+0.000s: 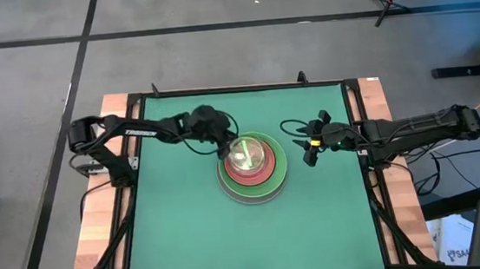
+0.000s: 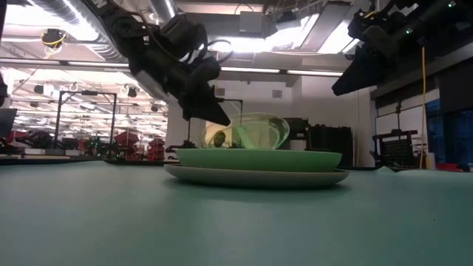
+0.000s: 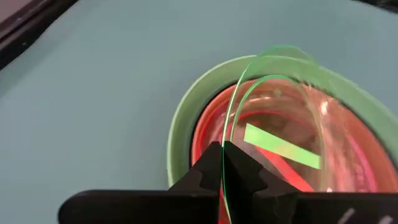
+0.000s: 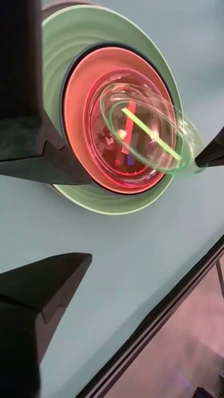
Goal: Stack plastic plates
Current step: Stack the green plate on top of the pink plate, then return to Home Position
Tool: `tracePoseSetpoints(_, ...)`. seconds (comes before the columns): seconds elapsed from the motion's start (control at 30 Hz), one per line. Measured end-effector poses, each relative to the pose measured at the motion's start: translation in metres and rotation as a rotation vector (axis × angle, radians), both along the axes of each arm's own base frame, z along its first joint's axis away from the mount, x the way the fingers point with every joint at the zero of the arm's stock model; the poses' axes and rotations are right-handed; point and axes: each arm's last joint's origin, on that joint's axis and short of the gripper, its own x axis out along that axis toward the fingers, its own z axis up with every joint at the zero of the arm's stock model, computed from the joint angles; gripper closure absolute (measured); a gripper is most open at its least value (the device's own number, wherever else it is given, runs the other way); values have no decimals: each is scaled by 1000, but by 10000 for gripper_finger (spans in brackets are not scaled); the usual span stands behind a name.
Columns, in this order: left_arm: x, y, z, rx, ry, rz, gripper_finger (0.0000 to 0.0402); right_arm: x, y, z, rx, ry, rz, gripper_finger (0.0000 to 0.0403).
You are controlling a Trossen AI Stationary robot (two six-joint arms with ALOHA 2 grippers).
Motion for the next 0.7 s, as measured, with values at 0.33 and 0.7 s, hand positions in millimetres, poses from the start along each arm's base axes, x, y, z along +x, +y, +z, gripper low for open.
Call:
tracePoseSetpoints(0.33,4,-4,-4,41,6,-11,399,0,0,0,0,-1,0,221)
tracePoseSetpoints(0.7,3,-3,-3,39,10,-17,305,0,0,1,0,-9,1,221)
